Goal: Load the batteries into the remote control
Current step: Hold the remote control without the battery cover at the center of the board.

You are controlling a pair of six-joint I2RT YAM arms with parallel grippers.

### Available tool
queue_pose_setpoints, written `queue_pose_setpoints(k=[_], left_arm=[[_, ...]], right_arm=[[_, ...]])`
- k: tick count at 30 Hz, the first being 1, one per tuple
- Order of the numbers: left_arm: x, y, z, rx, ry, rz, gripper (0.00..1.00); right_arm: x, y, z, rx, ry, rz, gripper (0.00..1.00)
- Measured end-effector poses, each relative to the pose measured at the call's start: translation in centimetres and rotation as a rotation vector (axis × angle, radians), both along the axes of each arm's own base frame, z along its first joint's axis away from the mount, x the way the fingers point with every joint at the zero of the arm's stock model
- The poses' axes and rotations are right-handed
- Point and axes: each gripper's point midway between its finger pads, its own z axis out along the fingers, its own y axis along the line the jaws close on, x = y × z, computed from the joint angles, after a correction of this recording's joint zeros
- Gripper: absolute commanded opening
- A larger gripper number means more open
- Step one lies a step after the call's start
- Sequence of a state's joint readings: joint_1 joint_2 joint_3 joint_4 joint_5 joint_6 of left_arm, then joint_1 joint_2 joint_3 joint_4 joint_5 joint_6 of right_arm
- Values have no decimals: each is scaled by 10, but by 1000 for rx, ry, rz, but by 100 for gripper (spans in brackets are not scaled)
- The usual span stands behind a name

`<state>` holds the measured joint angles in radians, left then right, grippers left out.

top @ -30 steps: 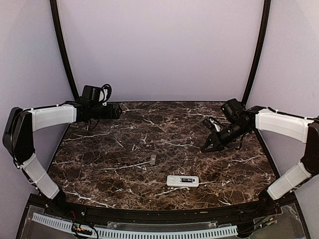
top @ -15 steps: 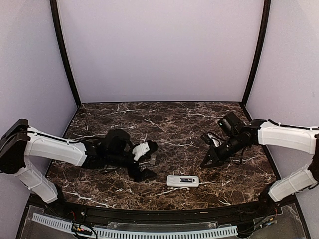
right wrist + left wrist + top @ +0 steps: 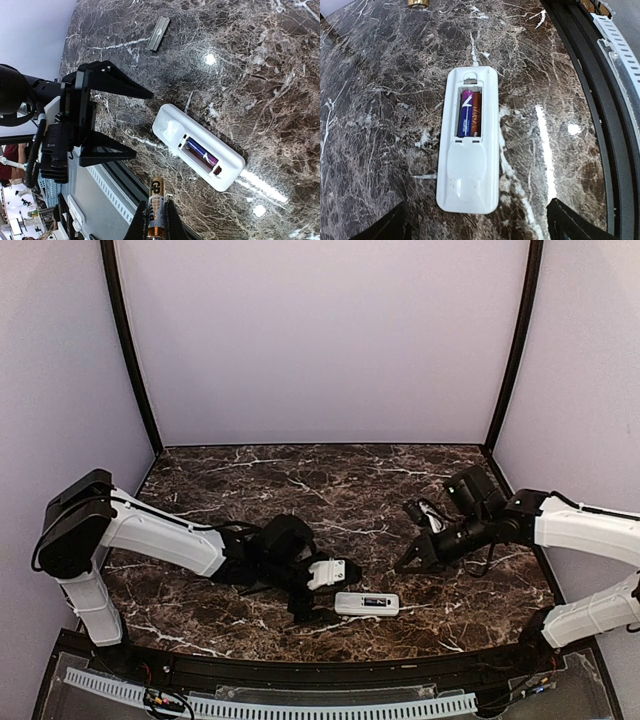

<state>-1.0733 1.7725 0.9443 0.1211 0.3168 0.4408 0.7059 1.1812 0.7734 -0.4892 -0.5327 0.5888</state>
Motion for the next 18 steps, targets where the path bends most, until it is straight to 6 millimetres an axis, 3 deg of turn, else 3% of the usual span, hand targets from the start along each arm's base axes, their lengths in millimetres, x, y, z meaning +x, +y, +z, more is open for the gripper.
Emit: queue_pose_setpoints(k=[7, 18], left_arm=[[3, -6, -36, 81, 8, -39, 90], [-1, -12, -39, 51, 61, -34, 79]], right_arm=[[-10, -6, -5, 1, 18, -36, 0], [-17, -7, -37, -61, 124, -39, 0]])
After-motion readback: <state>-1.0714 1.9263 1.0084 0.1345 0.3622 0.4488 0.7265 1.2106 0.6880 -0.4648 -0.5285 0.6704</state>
